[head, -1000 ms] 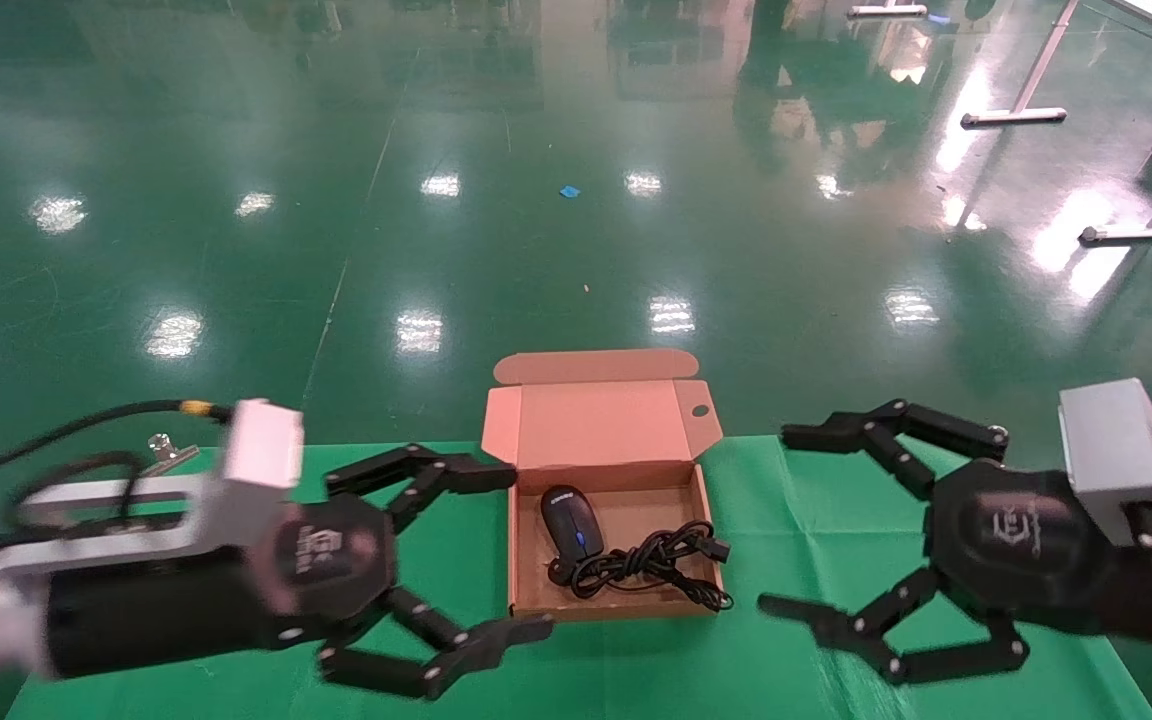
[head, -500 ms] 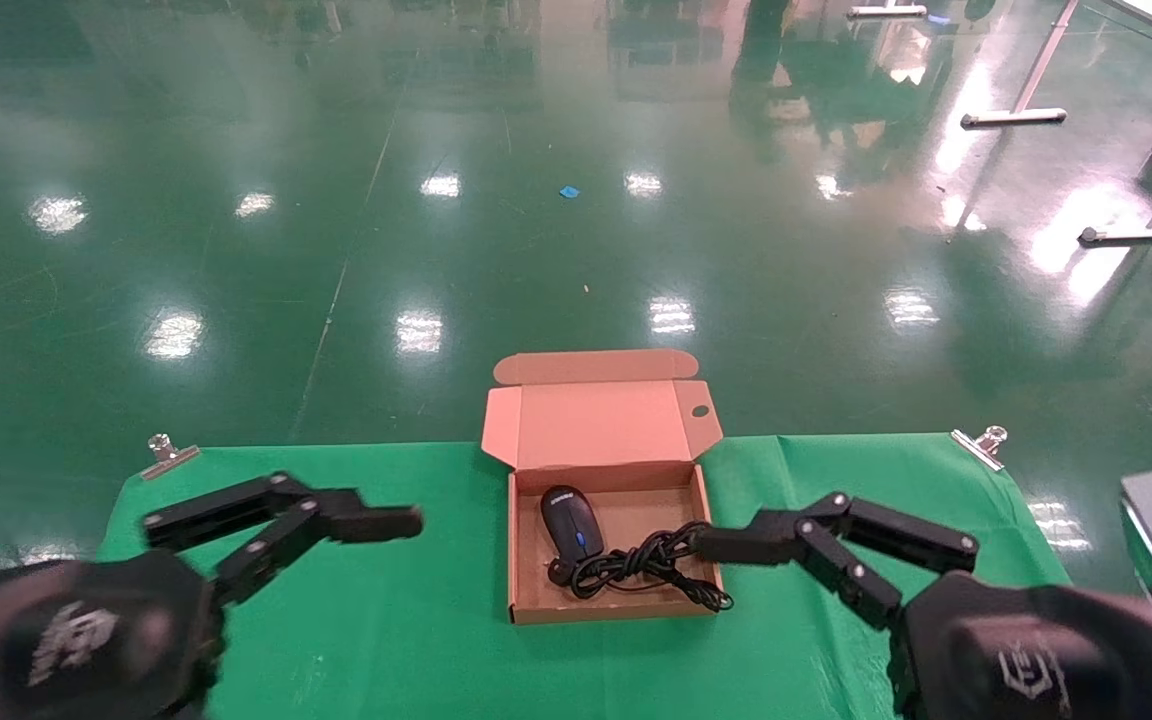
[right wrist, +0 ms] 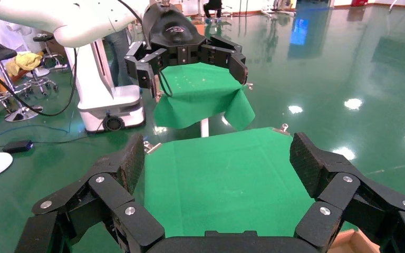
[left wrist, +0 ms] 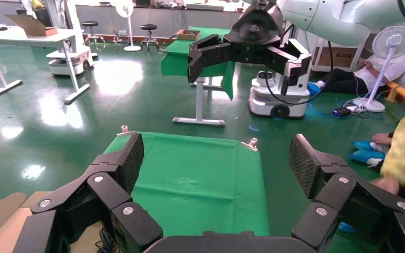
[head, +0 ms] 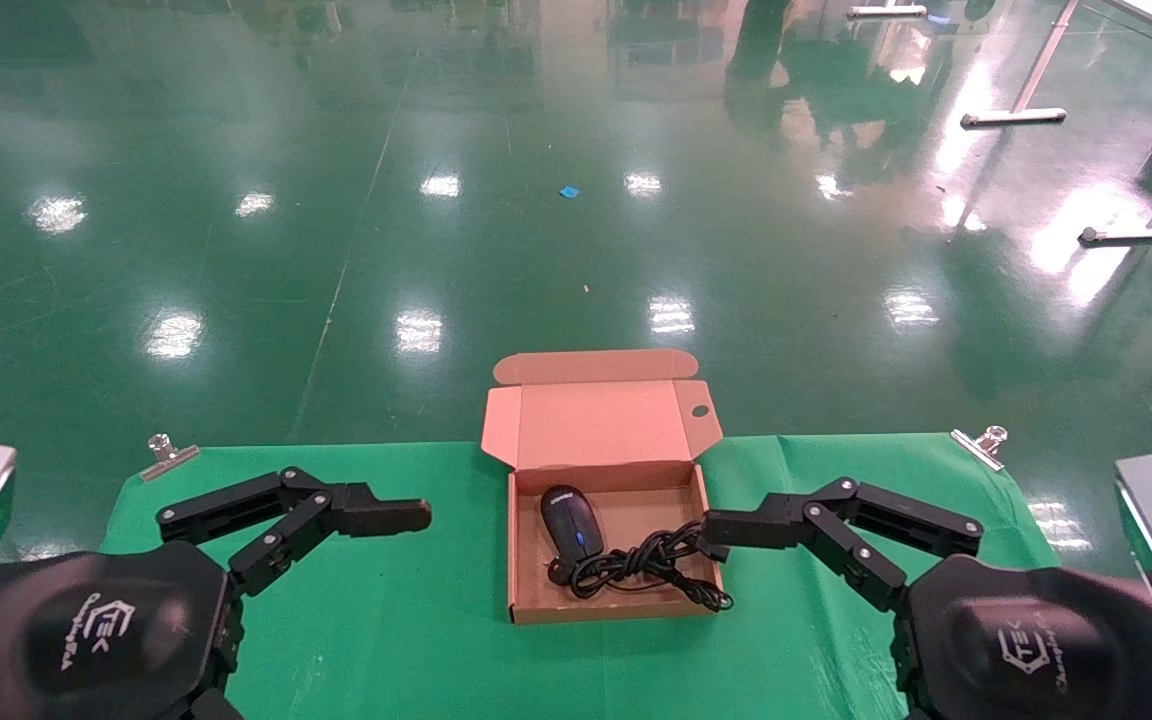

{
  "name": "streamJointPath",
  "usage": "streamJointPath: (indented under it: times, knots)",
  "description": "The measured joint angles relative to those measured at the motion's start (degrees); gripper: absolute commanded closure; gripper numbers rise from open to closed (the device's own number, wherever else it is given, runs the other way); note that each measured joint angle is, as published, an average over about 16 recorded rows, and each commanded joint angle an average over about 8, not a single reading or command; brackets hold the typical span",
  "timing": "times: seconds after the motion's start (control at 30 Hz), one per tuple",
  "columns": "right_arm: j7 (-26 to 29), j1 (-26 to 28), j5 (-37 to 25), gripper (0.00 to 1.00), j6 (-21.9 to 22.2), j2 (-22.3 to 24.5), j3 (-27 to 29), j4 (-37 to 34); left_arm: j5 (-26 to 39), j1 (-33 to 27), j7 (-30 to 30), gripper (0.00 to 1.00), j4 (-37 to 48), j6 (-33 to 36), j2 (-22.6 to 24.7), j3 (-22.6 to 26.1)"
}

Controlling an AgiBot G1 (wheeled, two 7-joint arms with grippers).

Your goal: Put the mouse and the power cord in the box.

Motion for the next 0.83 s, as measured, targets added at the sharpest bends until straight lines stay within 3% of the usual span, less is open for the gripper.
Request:
streamJointPath:
  times: [0.83]
  knots:
    - [-0.28,0.54,-0.54,0.00,0.00,-0.01,-0.16,-0.85,0.66,-0.39,0.17,0.00,0.61,-0.60,0.62,0.69]
